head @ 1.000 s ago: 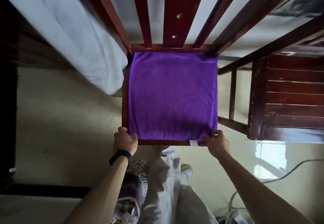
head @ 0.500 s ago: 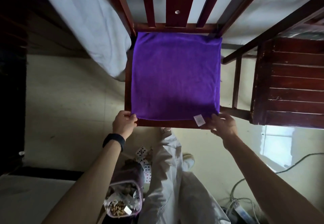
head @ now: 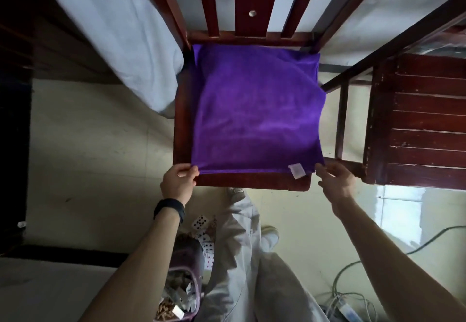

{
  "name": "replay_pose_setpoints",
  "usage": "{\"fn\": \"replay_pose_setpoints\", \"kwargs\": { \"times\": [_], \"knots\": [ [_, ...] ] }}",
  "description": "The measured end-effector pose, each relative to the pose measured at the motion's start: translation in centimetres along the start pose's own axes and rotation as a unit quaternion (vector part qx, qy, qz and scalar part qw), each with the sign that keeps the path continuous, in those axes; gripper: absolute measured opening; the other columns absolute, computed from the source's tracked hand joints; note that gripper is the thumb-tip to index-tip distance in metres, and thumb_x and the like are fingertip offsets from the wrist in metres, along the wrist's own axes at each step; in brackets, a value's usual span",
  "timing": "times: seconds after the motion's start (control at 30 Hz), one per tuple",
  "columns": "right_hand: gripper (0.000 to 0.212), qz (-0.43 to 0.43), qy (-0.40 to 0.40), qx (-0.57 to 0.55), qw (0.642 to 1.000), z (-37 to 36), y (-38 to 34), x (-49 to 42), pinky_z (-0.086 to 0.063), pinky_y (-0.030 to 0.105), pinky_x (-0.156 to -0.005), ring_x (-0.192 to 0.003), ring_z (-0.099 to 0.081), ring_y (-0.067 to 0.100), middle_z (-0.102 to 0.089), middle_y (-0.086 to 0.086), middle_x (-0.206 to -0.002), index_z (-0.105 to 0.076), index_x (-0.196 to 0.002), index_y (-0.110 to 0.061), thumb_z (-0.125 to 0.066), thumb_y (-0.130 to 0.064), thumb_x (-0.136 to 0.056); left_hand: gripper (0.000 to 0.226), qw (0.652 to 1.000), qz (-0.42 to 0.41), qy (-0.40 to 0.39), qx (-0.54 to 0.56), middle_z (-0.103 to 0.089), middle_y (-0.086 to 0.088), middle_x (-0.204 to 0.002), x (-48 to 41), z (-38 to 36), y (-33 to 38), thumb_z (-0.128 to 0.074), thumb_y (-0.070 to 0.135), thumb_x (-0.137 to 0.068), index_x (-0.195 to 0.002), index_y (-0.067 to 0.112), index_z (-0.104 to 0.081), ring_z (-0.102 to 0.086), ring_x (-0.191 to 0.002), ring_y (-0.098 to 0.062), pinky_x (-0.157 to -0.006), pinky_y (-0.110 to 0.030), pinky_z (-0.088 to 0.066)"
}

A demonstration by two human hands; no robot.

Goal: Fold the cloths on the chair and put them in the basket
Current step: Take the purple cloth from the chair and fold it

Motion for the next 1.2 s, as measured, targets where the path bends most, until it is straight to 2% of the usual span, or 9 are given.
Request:
{"fn": "replay_pose_setpoints", "kwargs": {
  "times": [0.17, 0.27, 0.43, 0.6, 0.77, 0.87, 1.0, 1.1, 1.2],
  "knots": [
    [0.013, -0.031, -0.003, 0.020, 0.999, -1.6, 1.6, -1.6, -0.056, 0.052, -0.085, -0.085, -0.070, 0.026, -0.072, 0.004, -0.085, -0.064, -0.080, -0.025, -0.075, -0.025, -0.086, 0.016, 0.996, -0.011, 0.022, -0.087, -0.074, 0.004, -0.080, -2.2, -0.7, -1.9, -0.075, 0.041, -0.081, -0.078, 0.031, -0.064, -0.072, -0.076, -0.021, -0.080, -0.041, -0.058],
    [0.012, -0.006, 0.032, 0.096, 0.995, -1.7, 1.8, -2.1, -0.055, 0.049, -0.092, -0.092, -0.071, 0.028, -0.075, 0.003, -0.092, -0.069, -0.087, -0.023, -0.075, -0.032, -0.082, 0.020, 0.988, 0.005, 0.042, -0.146, -0.075, -0.005, -0.093, -2.2, -1.2, -1.6, -0.072, 0.039, -0.085, -0.091, 0.021, -0.067, -0.068, -0.094, -0.028, -0.086, -0.038, -0.055],
    [0.028, -0.027, 0.069, 0.108, 0.991, -2.2, -0.2, -0.8, -0.052, 0.037, -0.090, -0.097, -0.066, 0.024, -0.073, 0.003, -0.099, -0.067, -0.109, -0.015, -0.074, -0.026, -0.084, 0.036, 0.972, 0.027, 0.029, -0.232, -0.071, -0.012, -0.079, -2.1, -2.2, -0.5, -0.059, 0.041, -0.090, -0.067, 0.014, -0.065, -0.067, -0.077, -0.033, -0.067, -0.035, -0.052],
    [0.011, -0.071, 0.045, 0.057, 0.995, -2.1, 1.6, -1.7, -0.058, 0.047, -0.086, -0.084, -0.072, 0.028, -0.074, 0.005, -0.084, -0.069, -0.079, -0.026, -0.072, -0.035, -0.074, 0.034, 0.956, 0.068, -0.003, -0.285, -0.068, -0.014, -0.102, -2.2, -2.6, 0.1, -0.056, 0.042, -0.086, -0.093, 0.012, -0.070, -0.065, -0.087, -0.036, -0.071, -0.037, -0.050],
    [0.014, -0.054, 0.043, -0.030, 0.997, -1.2, 0.7, -0.3, -0.061, 0.042, -0.078, -0.067, -0.070, 0.024, -0.071, 0.006, -0.070, -0.068, -0.097, -0.013, -0.066, -0.019, -0.084, 0.033, 0.982, 0.095, -0.050, -0.155, -0.068, -0.014, -0.094, -1.7, -3.0, 0.1, -0.053, 0.033, -0.082, -0.098, 0.005, -0.062, -0.066, -0.090, -0.037, -0.072, -0.037, -0.056],
    [0.016, -0.040, 0.032, -0.082, 0.995, 0.2, 0.0, 1.3, -0.059, 0.035, -0.073, -0.064, -0.068, 0.018, -0.071, 0.008, -0.072, -0.063, -0.104, -0.009, -0.063, -0.011, -0.088, 0.015, 0.989, 0.106, -0.103, 0.015, -0.067, -0.004, -0.082, 0.7, -1.5, 1.2, -0.052, 0.017, -0.097, -0.083, 0.012, -0.057, -0.061, -0.071, -0.017, -0.060, -0.025, -0.049],
    [0.020, 0.014, 0.010, -0.142, 0.990, 3.3, -3.0, 5.7, -0.054, 0.030, -0.067, -0.064, -0.063, 0.019, -0.065, 0.010, -0.079, -0.057, -0.103, -0.013, -0.060, 0.000, -0.089, 0.015, 0.990, 0.036, -0.079, 0.112, -0.073, -0.008, -0.084, 5.2, 3.5, 4.0, -0.060, 0.007, -0.092, -0.095, 0.019, -0.052, -0.056, -0.053, -0.006, -0.057, -0.025, -0.043],
    [0.019, 0.053, -0.015, -0.155, 0.986, 6.1, -5.9, 10.1, -0.055, 0.040, -0.079, -0.066, -0.062, 0.023, -0.065, 0.019, -0.081, -0.069, -0.094, -0.010, -0.055, 0.002, -0.088, 0.021, 0.985, 0.023, -0.115, 0.125, -0.067, -0.004, -0.083, 9.3, 6.4, 7.4, -0.049, 0.004, -0.095, -0.091, 0.021, -0.062, -0.051, -0.061, -0.011, -0.060, -0.026, -0.041],
    [0.023, 0.134, -0.037, -0.088, 0.986, 9.8, -9.3, 15.4, -0.060, 0.049, -0.081, -0.073, -0.070, 0.020, -0.073, 0.002, -0.080, -0.077, -0.095, -0.023, -0.062, -0.015, -0.080, 0.032, 0.989, -0.030, -0.125, 0.069, -0.063, -0.008, -0.085, 13.7, 9.9, 11.8, -0.042, 0.001, -0.094, -0.102, 0.012, -0.071, -0.047, -0.056, -0.009, -0.052, -0.020, -0.039]
  ]
}}
Point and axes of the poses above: each hand's wrist, its own x-axis away from the middle knuckle, its own z-axis out of the back of the hand, y = z × x, the point moved 3 cm from there along -x, towards the middle knuckle
